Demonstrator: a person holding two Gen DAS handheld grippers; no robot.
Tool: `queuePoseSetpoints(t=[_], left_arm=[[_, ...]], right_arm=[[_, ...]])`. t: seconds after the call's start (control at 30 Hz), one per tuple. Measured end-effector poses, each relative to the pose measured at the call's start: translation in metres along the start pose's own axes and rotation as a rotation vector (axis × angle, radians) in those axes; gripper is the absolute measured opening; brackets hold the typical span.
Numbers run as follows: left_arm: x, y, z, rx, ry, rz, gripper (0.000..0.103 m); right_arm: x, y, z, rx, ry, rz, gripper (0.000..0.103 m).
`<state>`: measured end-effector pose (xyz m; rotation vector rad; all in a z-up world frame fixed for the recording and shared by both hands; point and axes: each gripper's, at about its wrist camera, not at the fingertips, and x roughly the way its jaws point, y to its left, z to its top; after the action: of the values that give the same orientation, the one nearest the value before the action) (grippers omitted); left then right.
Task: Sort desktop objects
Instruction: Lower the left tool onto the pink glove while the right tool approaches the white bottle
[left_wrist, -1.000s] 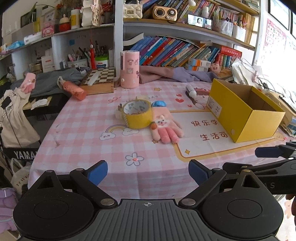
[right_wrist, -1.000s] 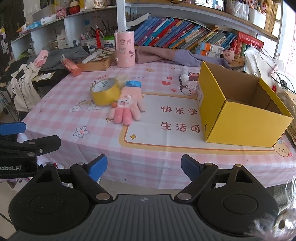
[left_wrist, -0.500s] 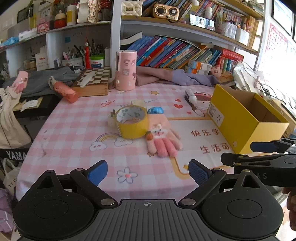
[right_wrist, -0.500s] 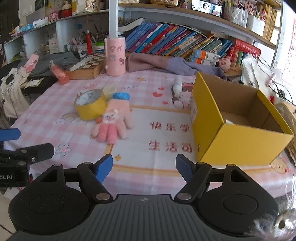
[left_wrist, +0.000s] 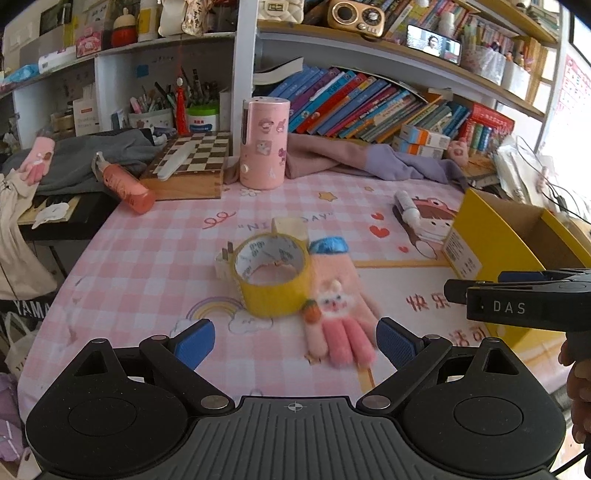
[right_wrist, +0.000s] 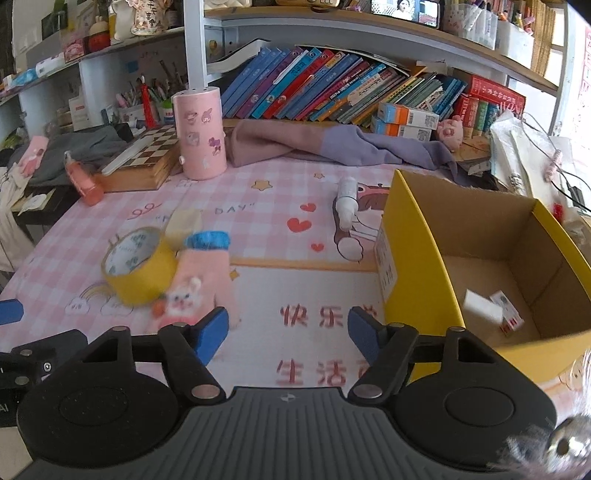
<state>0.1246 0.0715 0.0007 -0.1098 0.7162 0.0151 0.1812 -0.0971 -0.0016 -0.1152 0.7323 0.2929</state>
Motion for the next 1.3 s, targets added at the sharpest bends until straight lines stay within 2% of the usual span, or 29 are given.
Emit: queuePoseSetpoints(t=[0.2, 0.33, 0.4, 0.67, 0.8, 0.97, 1.1, 1.3], left_arm=[[0.025, -0.002, 0.007, -0.021, 0.030, -0.003, 0.096], [0.044, -0.011, 0.008, -0.012, 0.063, -0.032, 0.095], [0.053, -0.016, 0.007, 0.006, 0.074, -0.050, 0.095], [0.100, -0.034, 0.009, 0.037, 0.136, -0.041, 0.089], [0.113, -0.039, 0.009, 0.050, 0.155, -0.038, 0.088], [0.121, -0.037, 0.005, 0.020, 0.191, -0.035, 0.088], [0.123, -0.036, 0.004, 0.008, 0.198, -0.034, 0.087], [0.123, -0.035, 0.005, 0.008, 0.194, -0.027, 0.084]], right_arm=[[0.026, -0.001, 0.015, -0.027, 0.023, 0.017, 0.069], [0.043, -0.004, 0.023, -0.020, 0.048, 0.023, 0.069], [0.053, -0.006, 0.030, -0.012, 0.056, 0.022, 0.069], [0.103, -0.016, 0.061, 0.066, 0.083, 0.002, 0.068], [0.129, -0.022, 0.084, 0.074, 0.055, -0.043, 0.067], [0.163, -0.028, 0.112, 0.015, 0.004, -0.123, 0.067], [0.195, -0.039, 0.131, 0.013, 0.018, -0.160, 0.062], [0.232, -0.051, 0.144, 0.006, 0.045, -0.241, 0.062]])
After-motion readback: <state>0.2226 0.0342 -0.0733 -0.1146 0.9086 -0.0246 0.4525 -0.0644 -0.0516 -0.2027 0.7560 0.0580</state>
